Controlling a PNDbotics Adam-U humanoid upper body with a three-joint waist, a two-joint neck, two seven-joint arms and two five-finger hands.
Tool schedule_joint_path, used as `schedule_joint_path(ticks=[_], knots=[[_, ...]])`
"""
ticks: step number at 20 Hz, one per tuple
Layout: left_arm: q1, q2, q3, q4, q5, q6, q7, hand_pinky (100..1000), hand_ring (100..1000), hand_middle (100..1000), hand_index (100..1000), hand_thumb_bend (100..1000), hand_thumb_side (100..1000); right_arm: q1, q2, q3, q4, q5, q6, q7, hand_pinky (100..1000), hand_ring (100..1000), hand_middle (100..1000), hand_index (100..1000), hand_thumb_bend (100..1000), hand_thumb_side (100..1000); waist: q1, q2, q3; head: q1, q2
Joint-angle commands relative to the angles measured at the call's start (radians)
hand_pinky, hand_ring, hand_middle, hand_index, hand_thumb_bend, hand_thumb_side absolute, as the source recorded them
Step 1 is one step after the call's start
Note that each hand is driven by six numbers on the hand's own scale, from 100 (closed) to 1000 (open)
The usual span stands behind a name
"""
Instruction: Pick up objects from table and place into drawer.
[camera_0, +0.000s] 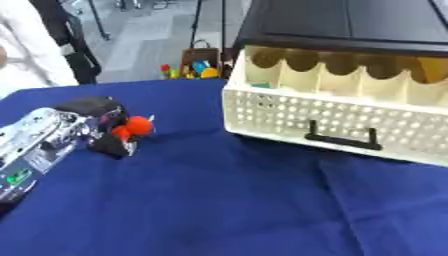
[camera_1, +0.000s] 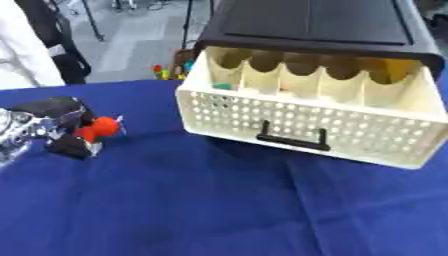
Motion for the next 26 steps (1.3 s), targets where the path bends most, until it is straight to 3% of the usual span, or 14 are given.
schedule_joint_path(ticks=[1, 8, 15, 26], knots=[[-0.030, 0.041, 0.039, -0.050, 0.002, 0.023, -0.005, 245, 463, 449, 547, 100, 412, -0.004, -0.023, -0.015, -0.007, 0.003, 0.024, -0.028, 276, 411, 374, 647, 100, 852, -0.004, -0.031, 0.002, -0.007, 0.010], [-0.130, 0.011, 0.068, -0.121, -0.015, 0.022, -0.026, 237, 455, 436, 540, 100, 398, 0.000, -0.027, -0.011, -0.007, 0.000, 0.022, -0.024, 284, 417, 380, 646, 100, 851, 0.002, -0.054, 0.002, -0.012, 0.034], [-0.256, -0.066, 0.072, -0.173, -0.021, -0.010, -0.055, 231, 442, 423, 532, 100, 387, 0.004, -0.029, -0.002, -0.007, -0.003, 0.022, -0.012, 286, 418, 381, 645, 100, 852, 0.009, -0.078, -0.002, -0.018, 0.061], [-0.380, -0.177, 0.062, -0.169, -0.039, -0.048, -0.080, 227, 433, 412, 525, 100, 390, -0.005, -0.024, 0.008, -0.007, -0.007, 0.019, 0.004, 282, 413, 376, 643, 100, 854, 0.019, -0.091, -0.015, -0.012, 0.069]])
